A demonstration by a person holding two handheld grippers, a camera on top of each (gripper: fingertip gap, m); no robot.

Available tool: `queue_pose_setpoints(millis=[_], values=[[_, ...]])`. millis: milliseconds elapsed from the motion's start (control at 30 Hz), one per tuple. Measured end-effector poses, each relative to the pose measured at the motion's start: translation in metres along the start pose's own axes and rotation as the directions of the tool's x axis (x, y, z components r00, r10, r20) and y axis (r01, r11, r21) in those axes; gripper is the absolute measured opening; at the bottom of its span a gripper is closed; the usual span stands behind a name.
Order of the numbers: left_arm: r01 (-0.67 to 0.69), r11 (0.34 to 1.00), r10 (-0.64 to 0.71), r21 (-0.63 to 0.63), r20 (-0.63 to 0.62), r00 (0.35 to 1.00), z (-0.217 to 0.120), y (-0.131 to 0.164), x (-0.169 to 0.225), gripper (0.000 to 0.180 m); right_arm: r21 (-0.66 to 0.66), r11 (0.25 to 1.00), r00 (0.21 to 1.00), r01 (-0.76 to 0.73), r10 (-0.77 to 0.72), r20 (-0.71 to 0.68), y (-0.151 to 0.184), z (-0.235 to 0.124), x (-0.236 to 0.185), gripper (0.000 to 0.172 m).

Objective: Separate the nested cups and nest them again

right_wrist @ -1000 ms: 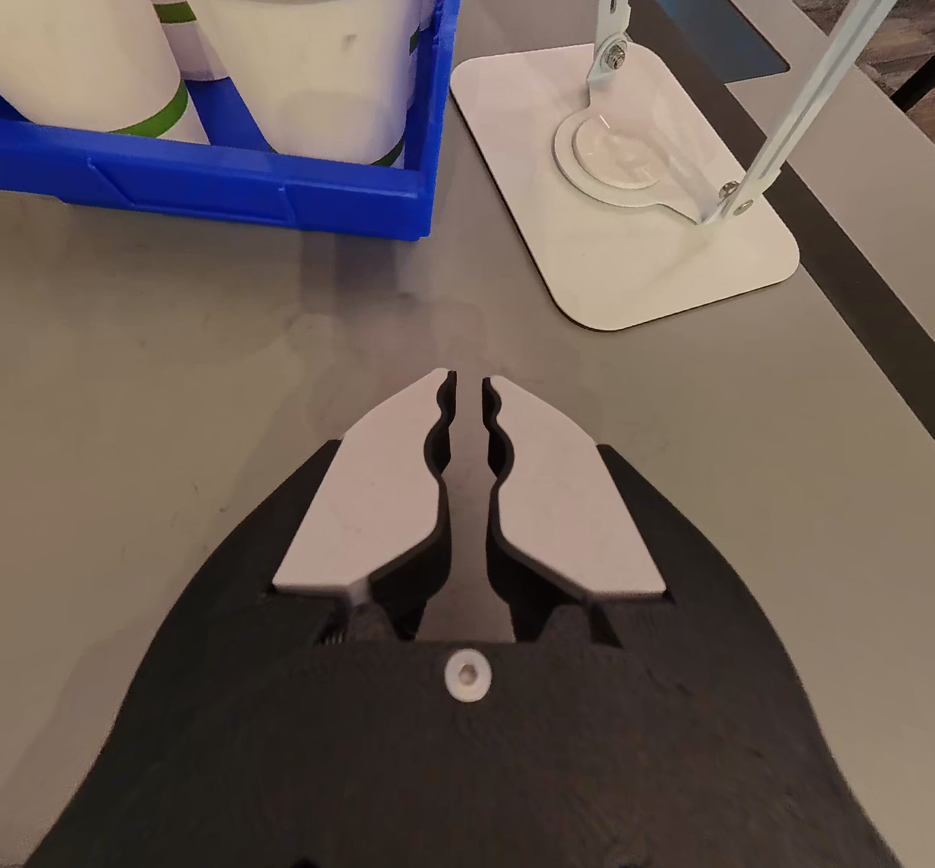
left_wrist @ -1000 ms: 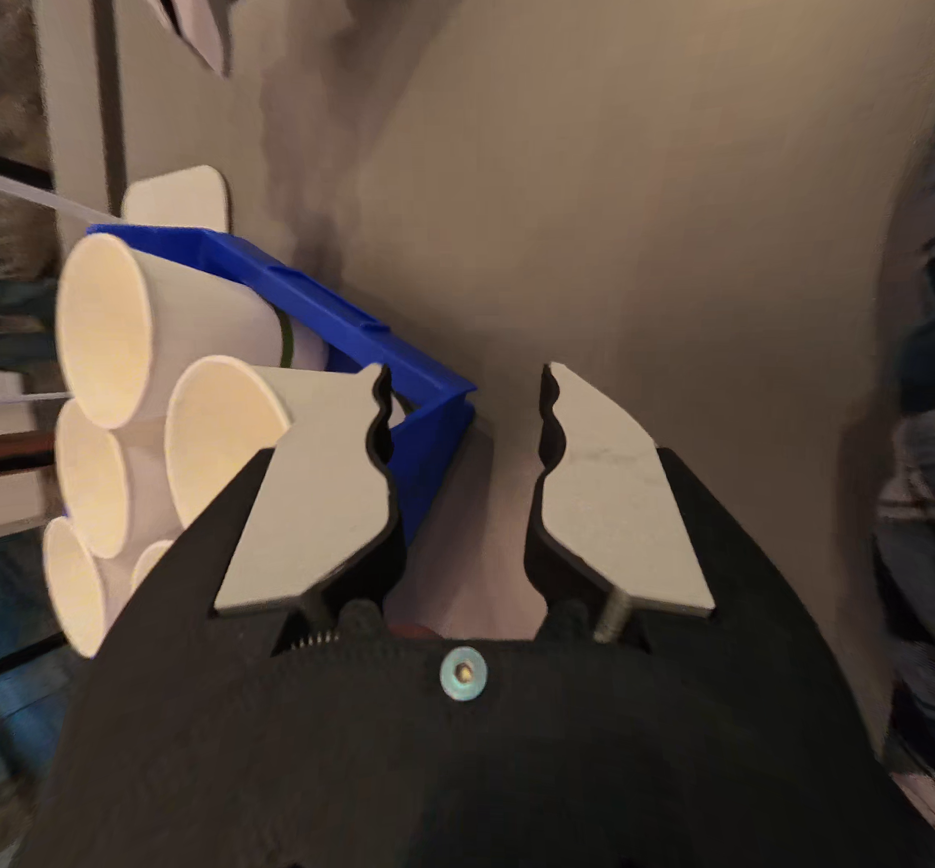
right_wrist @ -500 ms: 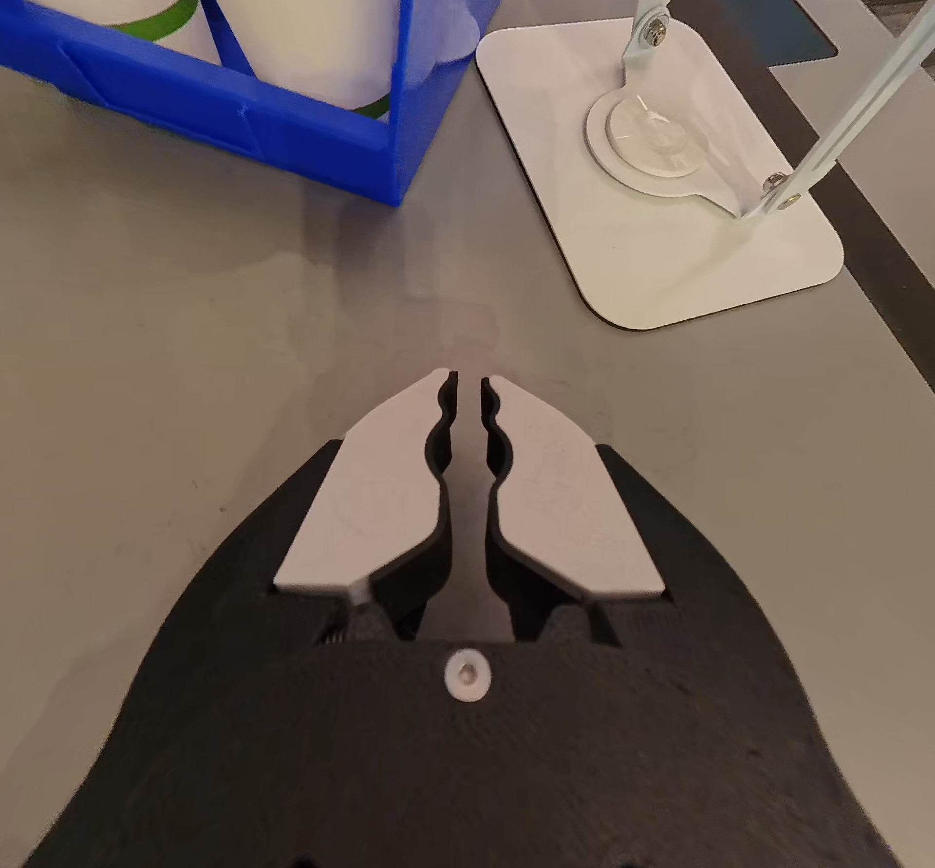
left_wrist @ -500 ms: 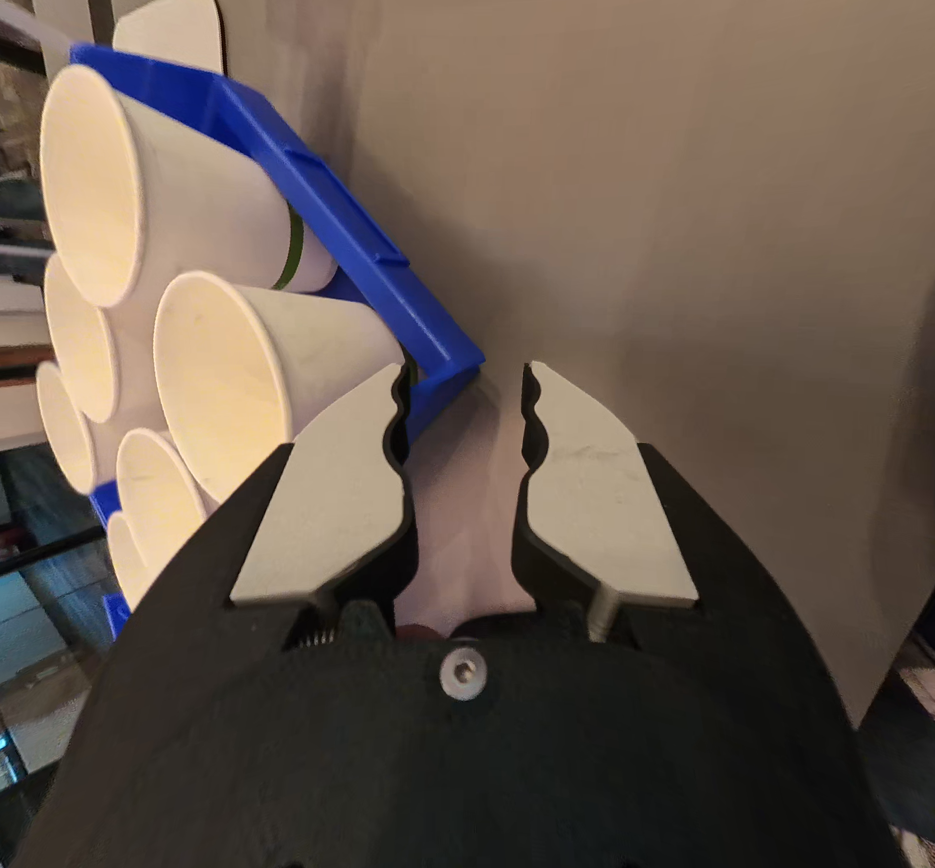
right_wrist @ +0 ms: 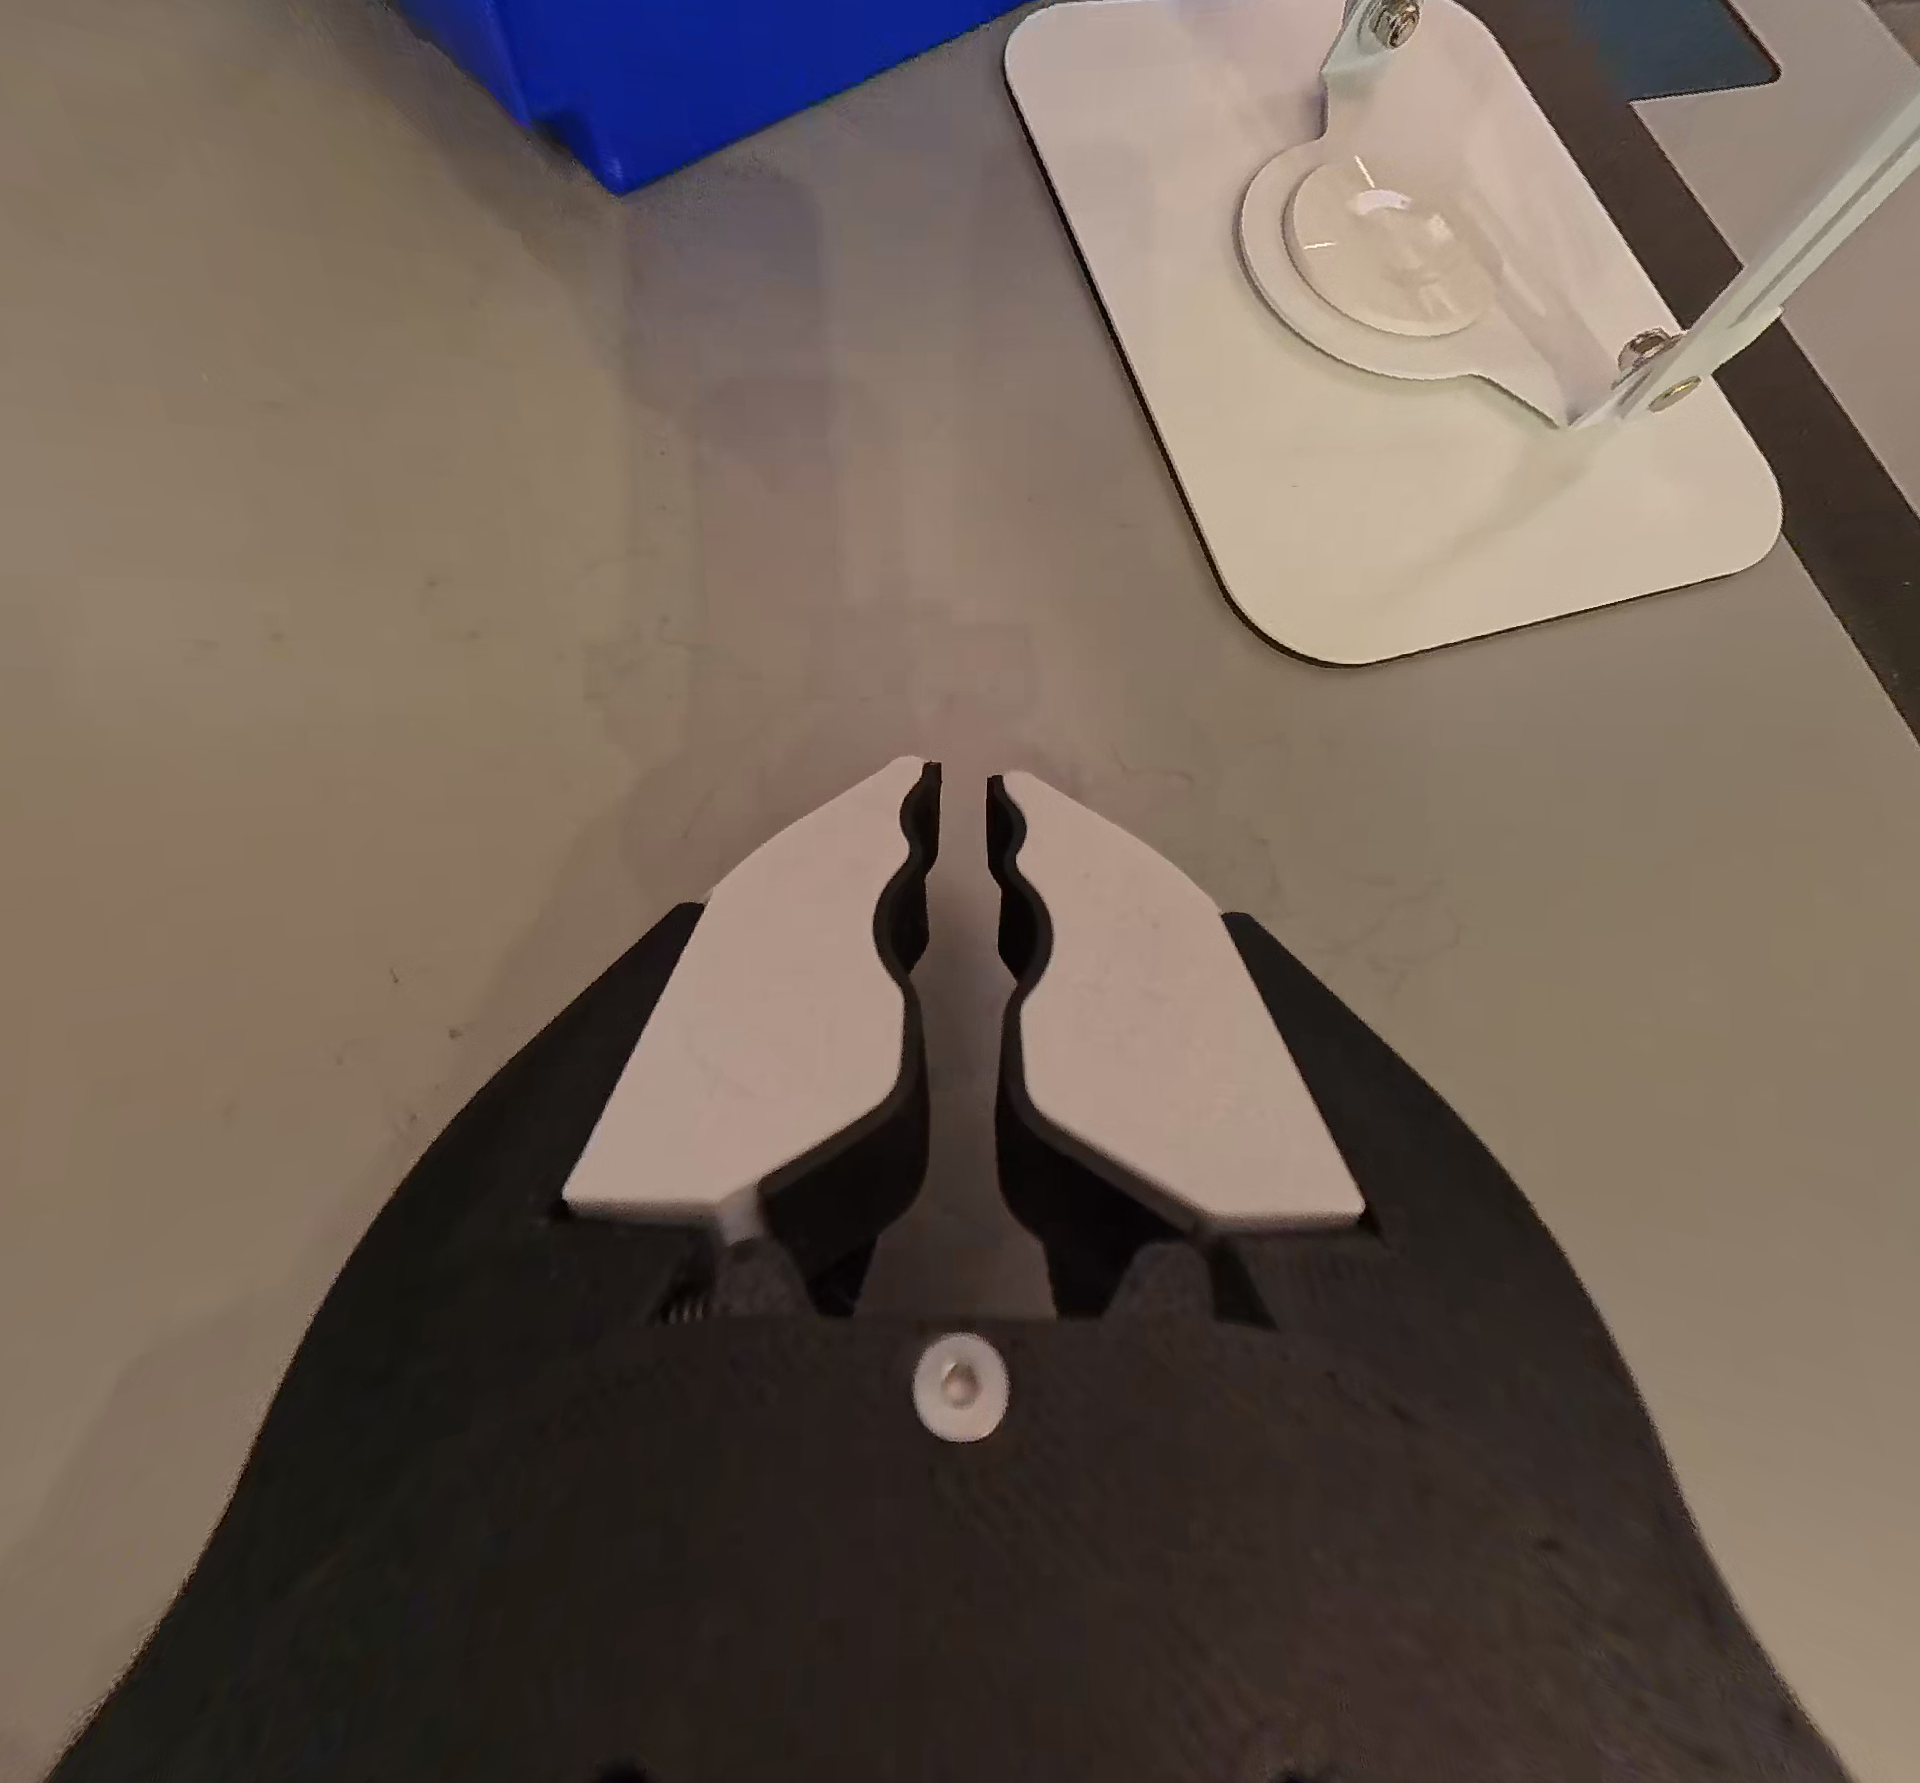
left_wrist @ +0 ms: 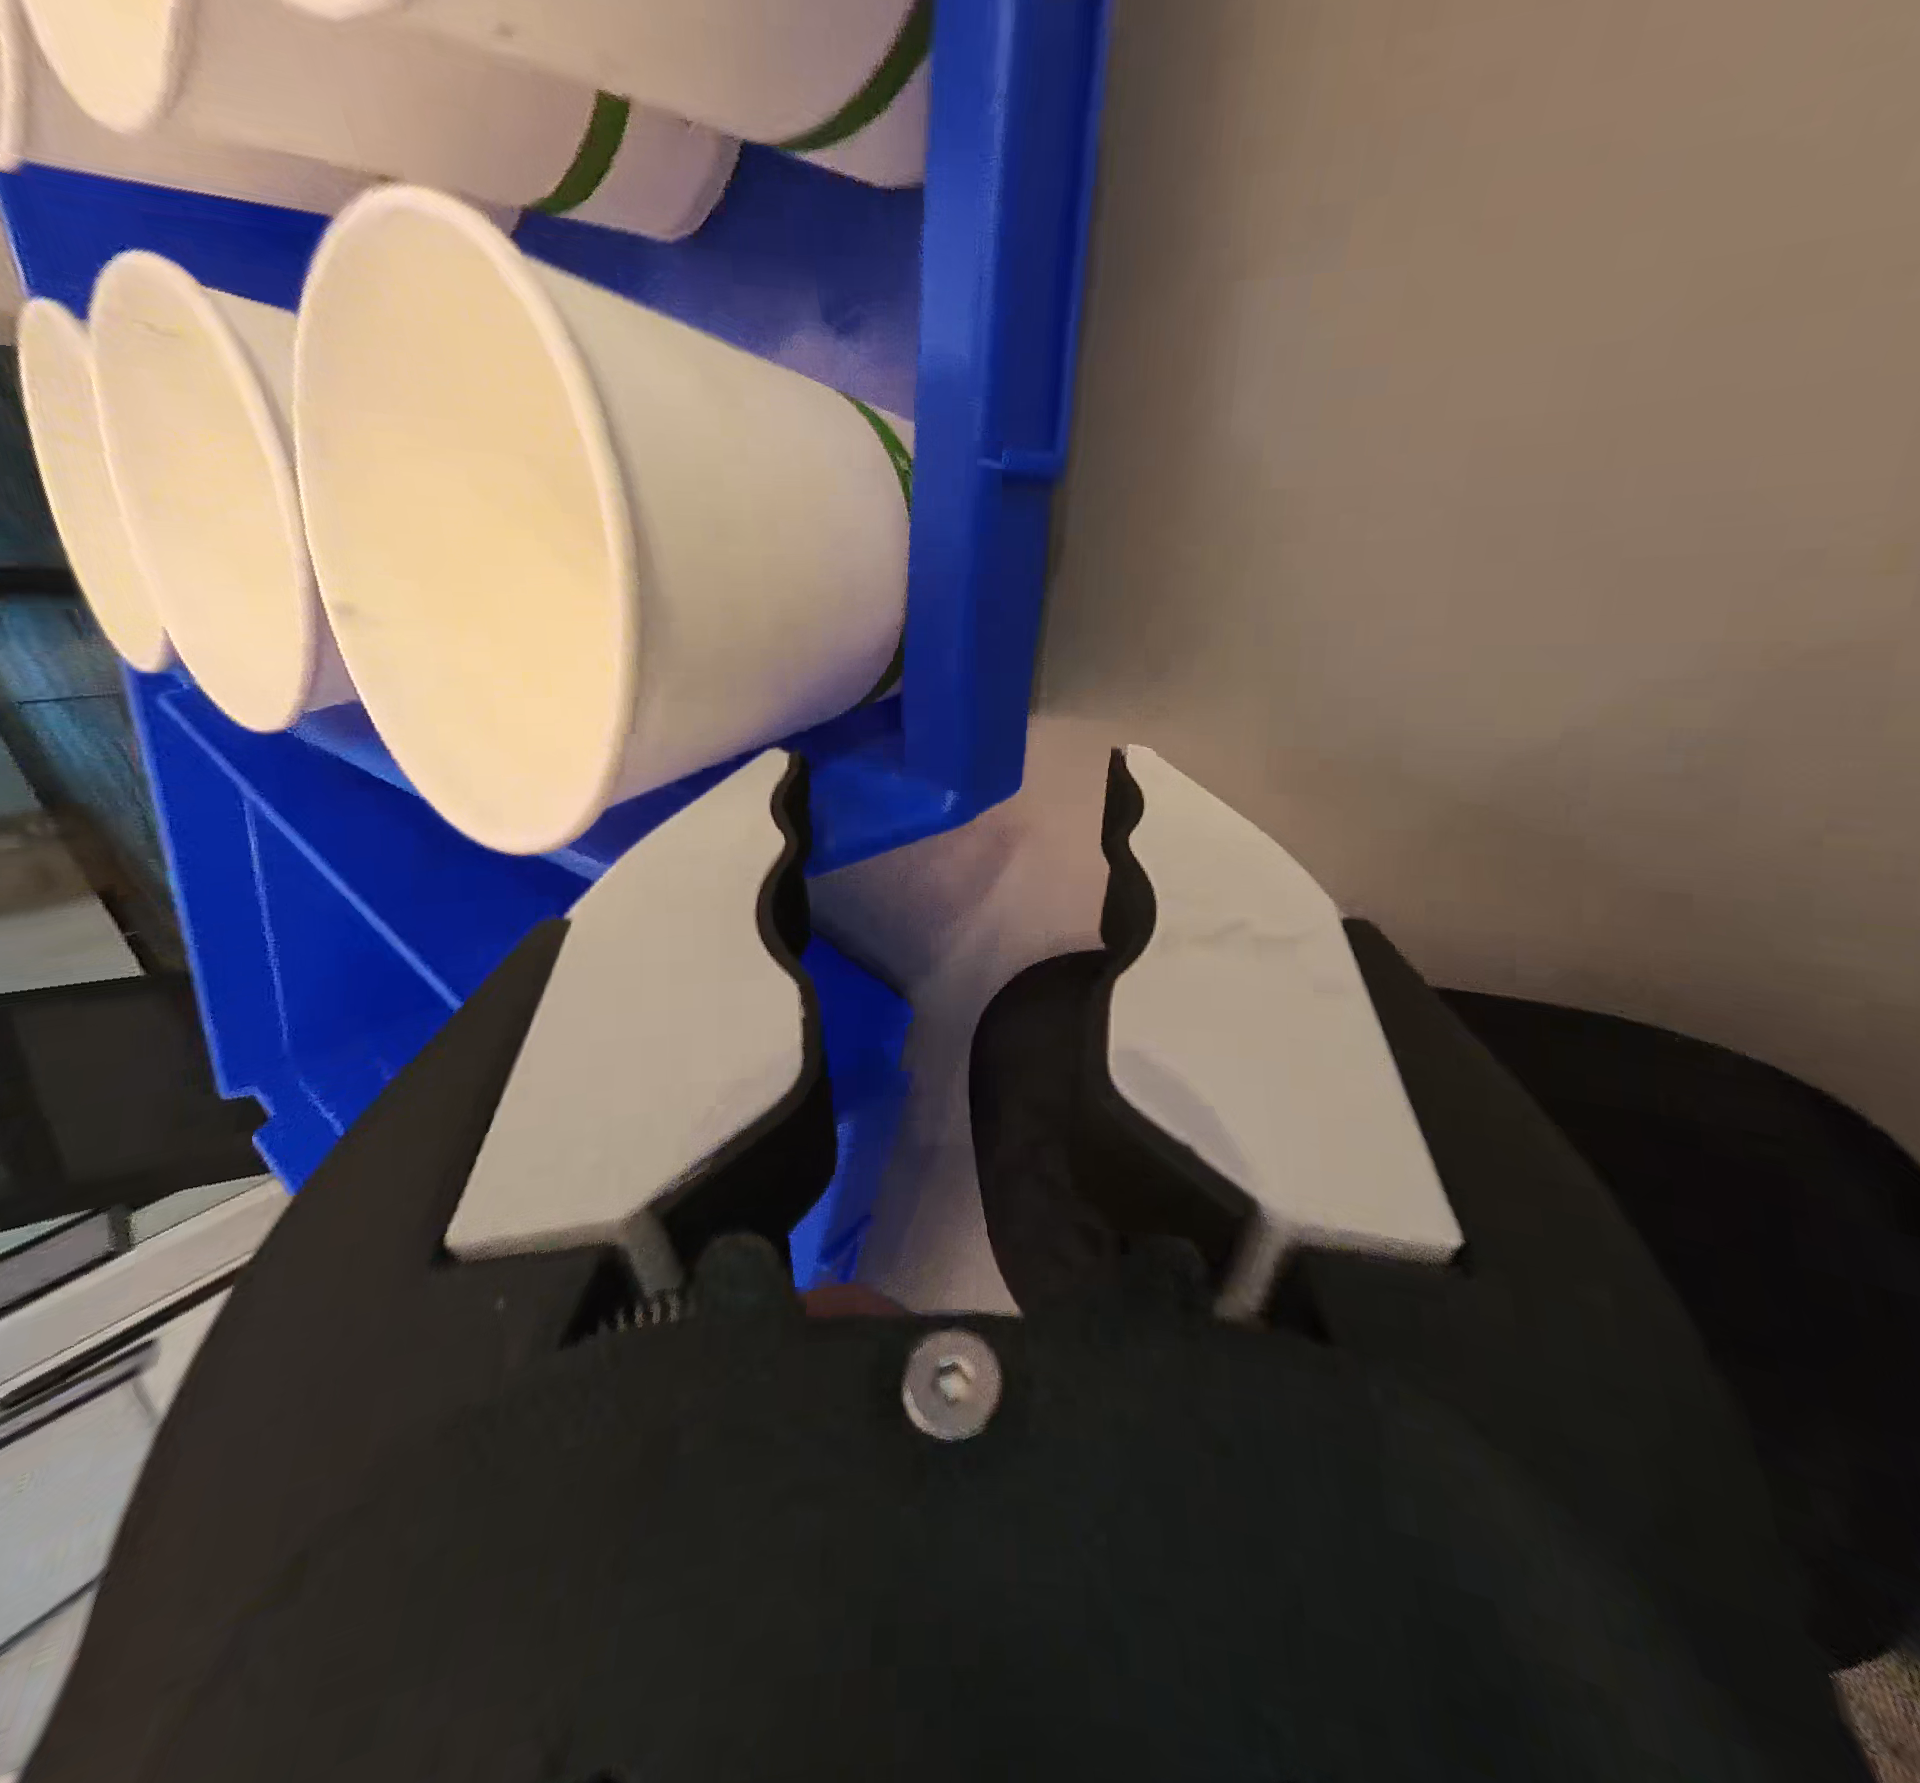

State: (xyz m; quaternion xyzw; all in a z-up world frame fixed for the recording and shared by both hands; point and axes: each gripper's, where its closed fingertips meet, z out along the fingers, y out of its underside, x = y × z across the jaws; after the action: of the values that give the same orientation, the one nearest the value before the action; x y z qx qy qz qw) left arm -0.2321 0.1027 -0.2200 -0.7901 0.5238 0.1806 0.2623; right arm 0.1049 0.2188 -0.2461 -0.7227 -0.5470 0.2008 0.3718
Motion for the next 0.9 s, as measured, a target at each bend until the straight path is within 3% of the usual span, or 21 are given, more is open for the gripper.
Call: queue_pose_setpoints(millis=[33,200,400,533,633,900], values=[[0.014,1.0,-0.014,0.027,0.002,1.0,-0.003,-0.004,-0.001,0.053,-0.003,1.0,1.0,0.003,-0.003,-0.003,0.001,0.0,0.0,0.008],[-0.01,0.99,0.014,0.143,-0.027,1.0,-0.009,-0.048,0.015,0.052,-0.005,1.0,1.0,0.006,-0.006,0.005,0.002,0.002,0.0,0.007],[-0.027,0.991,0.033,0.134,-0.046,0.998,0.022,-0.085,0.025,0.051,-0.019,0.999,1.0,0.027,-0.027,0.008,0.005,0.004,-0.004,0.007],[-0.006,0.997,0.008,0.071,-0.023,1.0,0.039,-0.081,0.016,0.044,-0.016,0.999,0.999,0.032,-0.031,0.009,0.005,0.003,-0.003,0.007],[-0.014,0.998,0.012,0.065,0.028,1.0,0.044,-0.08,0.008,0.029,-0.016,0.999,0.999,0.032,-0.032,0.013,0.005,0.004,-0.003,0.007],[-0.013,0.999,0.013,0.05,0.012,1.0,0.051,-0.076,0.004,0.03,-0.023,0.999,0.999,0.043,-0.043,0.01,0.007,0.004,-0.003,0.007]])
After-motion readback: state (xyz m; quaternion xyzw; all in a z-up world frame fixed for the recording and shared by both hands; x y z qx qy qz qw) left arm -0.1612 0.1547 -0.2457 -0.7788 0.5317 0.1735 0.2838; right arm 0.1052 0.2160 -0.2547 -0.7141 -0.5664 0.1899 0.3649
